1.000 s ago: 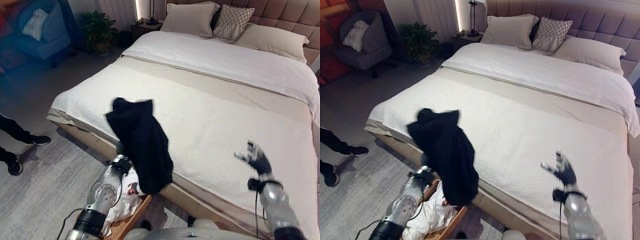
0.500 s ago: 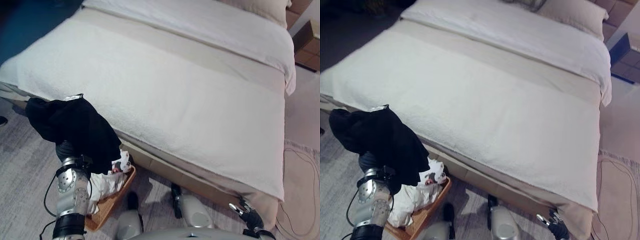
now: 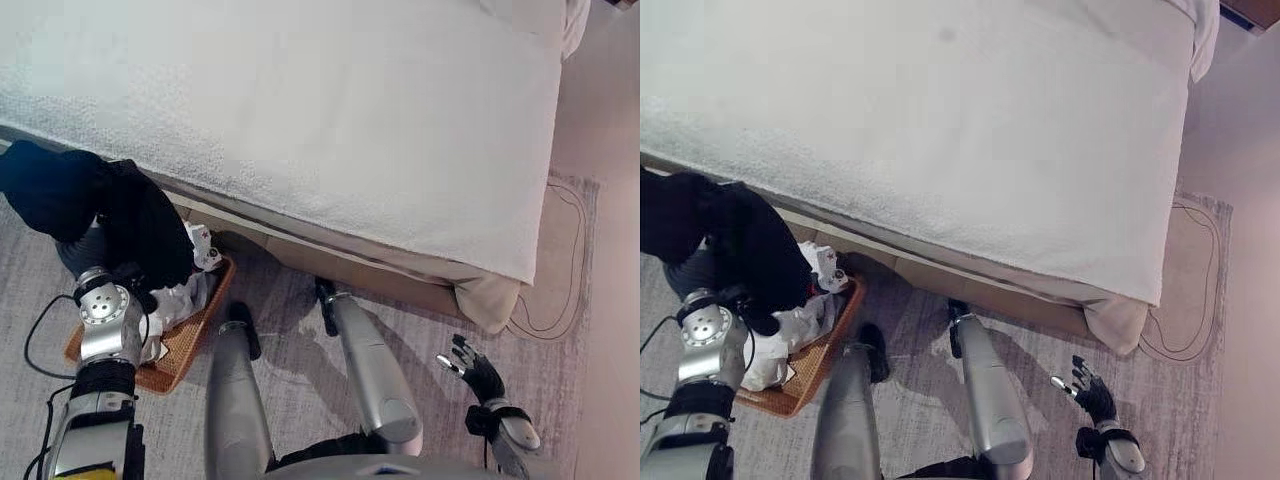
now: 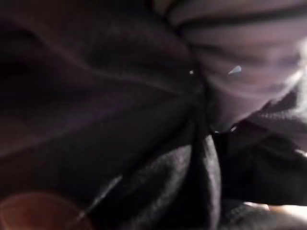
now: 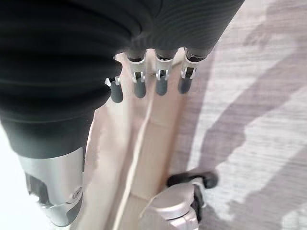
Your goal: Pick up clothes into the bucket
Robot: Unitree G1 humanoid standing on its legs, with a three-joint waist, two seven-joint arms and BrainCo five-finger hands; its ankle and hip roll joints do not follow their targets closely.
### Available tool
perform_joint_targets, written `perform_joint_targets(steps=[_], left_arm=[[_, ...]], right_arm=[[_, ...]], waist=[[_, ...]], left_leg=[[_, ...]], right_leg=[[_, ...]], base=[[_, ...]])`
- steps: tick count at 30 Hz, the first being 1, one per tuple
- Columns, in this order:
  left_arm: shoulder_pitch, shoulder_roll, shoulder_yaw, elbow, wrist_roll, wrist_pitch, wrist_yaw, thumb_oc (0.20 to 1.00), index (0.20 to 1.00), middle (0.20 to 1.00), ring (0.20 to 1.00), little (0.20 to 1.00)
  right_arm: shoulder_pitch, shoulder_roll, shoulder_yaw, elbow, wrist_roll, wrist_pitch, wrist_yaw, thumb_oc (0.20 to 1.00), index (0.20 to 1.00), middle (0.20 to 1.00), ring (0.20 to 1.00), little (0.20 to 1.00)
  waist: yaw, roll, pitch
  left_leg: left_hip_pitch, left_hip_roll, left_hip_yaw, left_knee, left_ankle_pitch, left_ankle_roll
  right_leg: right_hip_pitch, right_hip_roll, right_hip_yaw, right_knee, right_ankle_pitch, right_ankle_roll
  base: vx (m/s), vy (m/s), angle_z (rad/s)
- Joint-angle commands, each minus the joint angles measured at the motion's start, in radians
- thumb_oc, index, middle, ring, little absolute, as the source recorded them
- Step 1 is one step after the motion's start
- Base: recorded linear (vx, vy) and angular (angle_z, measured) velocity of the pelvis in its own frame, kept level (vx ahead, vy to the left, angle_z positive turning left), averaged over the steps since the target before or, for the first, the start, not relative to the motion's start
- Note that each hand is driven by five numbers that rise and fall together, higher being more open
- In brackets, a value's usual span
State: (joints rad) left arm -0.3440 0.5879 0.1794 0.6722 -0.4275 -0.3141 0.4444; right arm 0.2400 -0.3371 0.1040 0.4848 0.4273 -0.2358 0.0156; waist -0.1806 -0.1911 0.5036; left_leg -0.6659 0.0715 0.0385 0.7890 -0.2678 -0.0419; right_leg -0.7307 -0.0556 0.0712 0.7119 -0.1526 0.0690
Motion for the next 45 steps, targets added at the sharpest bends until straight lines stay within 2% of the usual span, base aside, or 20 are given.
perform_joint_targets(steps=[1,6,10,17,18,19,20,21,24,26,31,37,40,43,44,45], left_arm=[[-0.053,0.138,-0.012,0.035,-0.005,-0.048,0.045,0.2,0.2,0.2,0.2,0.2],[-0.116,0.211,-0.067,0.134,0.0,-0.005,0.039,0.2,0.2,0.2,0.2,0.2],[-0.13,0.231,-0.093,0.178,0.017,0.021,0.032,0.2,0.2,0.2,0.2,0.2],[-0.12,0.223,-0.106,0.197,0.017,0.043,0.015,0.2,0.2,0.2,0.2,0.2],[-0.115,0.219,-0.116,0.209,0.034,0.057,0.005,0.228,0.228,0.228,0.228,0.228],[-0.116,0.219,-0.117,0.209,0.034,0.057,0.005,0.391,0.391,0.391,0.391,0.391],[-0.112,0.221,-0.128,0.229,0.072,0.081,-0.004,1.0,1.0,1.0,1.0,1.0],[-0.118,0.221,-0.141,0.257,0.107,0.11,-0.01,1.0,1.0,1.0,1.0,1.0],[-0.126,0.227,-0.155,0.293,0.156,0.136,-0.028,1.0,1.0,1.0,1.0,1.0],[-0.136,0.24,-0.186,0.333,0.255,0.18,-0.039,1.0,1.0,1.0,1.0,1.0],[-0.12,0.255,-0.196,0.355,0.359,0.22,-0.047,1.0,1.0,1.0,1.0,1.0],[-0.067,0.259,-0.191,0.384,0.429,0.233,-0.086,1.0,1.0,1.0,1.0,1.0],[-0.047,0.245,-0.19,0.388,0.434,0.233,-0.097,1.0,1.0,1.0,1.0,1.0],[0.009,0.188,-0.172,0.359,0.413,0.224,-0.111,1.0,1.0,1.0,1.0,1.0],[0.032,0.14,-0.164,0.336,0.389,0.211,-0.122,1.0,1.0,1.0,1.0,1.0],[0.052,0.106,-0.166,0.327,0.37,0.2,-0.133,1.0,1.0,1.0,1.0,1.0]], right_arm=[[-0.014,-0.038,0.033,-0.049,0.058,-0.061,-0.034,1.0,1.0,1.0,1.0,1.0],[-0.03,-0.06,0.048,-0.068,0.095,-0.075,-0.063,1.0,1.0,1.0,1.0,1.0],[-0.033,-0.064,0.064,-0.062,0.1,-0.075,-0.072,1.0,1.0,1.0,1.0,1.0],[-0.045,-0.071,0.078,-0.061,0.102,-0.072,-0.076,1.0,1.0,1.0,1.0,1.0],[-0.051,-0.075,0.078,-0.053,0.099,-0.069,-0.077,1.0,1.0,1.0,1.0,1.0],[-0.051,-0.075,0.078,-0.053,0.099,-0.07,-0.077,1.0,1.0,1.0,1.0,1.0],[-0.054,-0.076,0.079,-0.048,0.095,-0.067,-0.077,1.0,1.0,1.0,1.0,1.0],[-0.063,-0.084,0.079,-0.049,0.089,-0.062,-0.076,1.0,1.0,1.0,1.0,1.0],[-0.072,-0.091,0.076,-0.045,0.084,-0.056,-0.073,1.0,1.0,1.0,1.0,1.0],[-0.08,-0.101,0.073,-0.05,0.078,-0.046,-0.07,1.0,1.0,1.0,1.0,1.0],[-0.094,-0.115,0.068,-0.048,0.078,-0.037,-0.05,1.0,1.0,1.0,1.0,1.0],[-0.12,-0.131,0.076,-0.035,0.068,-0.021,-0.025,1.0,1.0,1.0,1.0,1.0],[-0.132,-0.131,0.078,-0.02,0.064,-0.016,-0.025,1.0,1.0,1.0,1.0,1.0],[-0.14,-0.13,0.073,0.004,0.038,-0.006,-0.034,1.0,1.0,1.0,1.0,1.0],[-0.154,-0.128,0.062,0.019,0.011,0.002,-0.042,1.0,1.0,1.0,1.0,1.0],[-0.164,-0.125,0.058,0.057,-0.001,0.007,-0.049,1.0,1.0,1.0,1.0,1.0]], waist=[[0.003,-0.046,0.016],[-0.001,-0.048,0.016],[0.001,-0.042,0.016],[0.008,-0.036,0.016],[0.009,-0.034,0.016],[0.009,-0.034,0.016],[0.009,-0.033,0.016],[0.008,-0.033,0.016],[0.008,-0.033,0.016],[0.005,-0.033,0.016],[0.009,-0.03,0.016],[0.023,-0.019,0.016],[0.028,-0.013,0.016],[0.042,0.006,0.016],[0.048,0.02,0.016],[0.055,0.035,0.016]], left_leg=[[-0.063,-0.033,-0.051,0.091,-0.049,0.051],[-0.18,-0.044,-0.065,0.158,-0.063,0.053],[-0.226,-0.047,-0.069,0.171,-0.061,0.056],[-0.244,-0.05,-0.072,0.173,-0.067,0.065],[-0.241,-0.05,-0.071,0.168,-0.066,0.067],[-0.241,-0.05,-0.071,0.168,-0.066,0.067],[-0.241,-0.05,-0.071,0.164,-0.064,0.068],[-0.236,-0.049,-0.071,0.157,-0.061,0.07],[-0.231,-0.047,-0.069,0.151,-0.056,0.07],[-0.22,-0.045,-0.067,0.138,-0.051,0.07],[-0.19,-0.039,-0.068,0.11,-0.042,0.069],[-0.127,-0.035,-0.065,0.051,-0.018,0.06],[-0.095,-0.037,-0.063,0.025,-0.007,0.057],[-0.028,-0.043,-0.064,-0.031,0.012,0.05],[0.002,-0.05,-0.06,-0.087,0.065,0.048],[0.037,-0.054,-0.061,-0.117,0.075,0.045]], right_leg=[[0.016,-0.02,-0.013,0.029,-0.046,-0.005],[-0.094,-0.026,-0.039,0.102,-0.07,-0.008],[-0.136,-0.032,-0.052,0.119,-0.075,-0.01],[-0.154,-0.035,-0.057,0.113,-0.075,-0.007],[-0.153,-0.036,-0.057,0.107,-0.074,-0.007],[-0.153,-0.036,-0.057,0.107,-0.074,-0.007],[-0.152,-0.035,-0.058,0.102,-0.072,-0.007],[-0.15,-0.034,-0.058,0.097,-0.07,-0.007],[-0.146,-0.034,-0.057,0.089,-0.067,-0.007],[-0.138,-0.034,-0.054,0.078,-0.062,-0.007],[-0.115,-0.034,-0.052,0.053,-0.057,-0.008],[-0.061,-0.04,-0.049,0.008,-0.045,-0.006],[-0.029,-0.045,-0.049,-0.012,-0.04,-0.007],[0.029,-0.054,-0.049,-0.047,-0.031,-0.008],[0.059,-0.065,-0.055,-0.091,0.009,-0.013],[0.092,-0.07,-0.059,-0.111,0.014,-0.012]], base=[[-0.04,-0.053,0.28],[-0.02,-0.028,0.17],[0.0,-0.003,0.09],[0.0,0.002,0.0],[0.0,0.0,0.0],[0.0,0.0,0.0],[0.0,0.0,0.0],[0.0,0.0,0.0],[0.0,0.0,0.0],[0.0,0.0,0.0],[0.0,0.0,0.0],[0.0,-0.002,-0.02],[0.0,0.0,0.0],[-0.03,-0.007,0.0],[-0.08,-0.017,0.0],[-0.07,-0.009,-0.01]])
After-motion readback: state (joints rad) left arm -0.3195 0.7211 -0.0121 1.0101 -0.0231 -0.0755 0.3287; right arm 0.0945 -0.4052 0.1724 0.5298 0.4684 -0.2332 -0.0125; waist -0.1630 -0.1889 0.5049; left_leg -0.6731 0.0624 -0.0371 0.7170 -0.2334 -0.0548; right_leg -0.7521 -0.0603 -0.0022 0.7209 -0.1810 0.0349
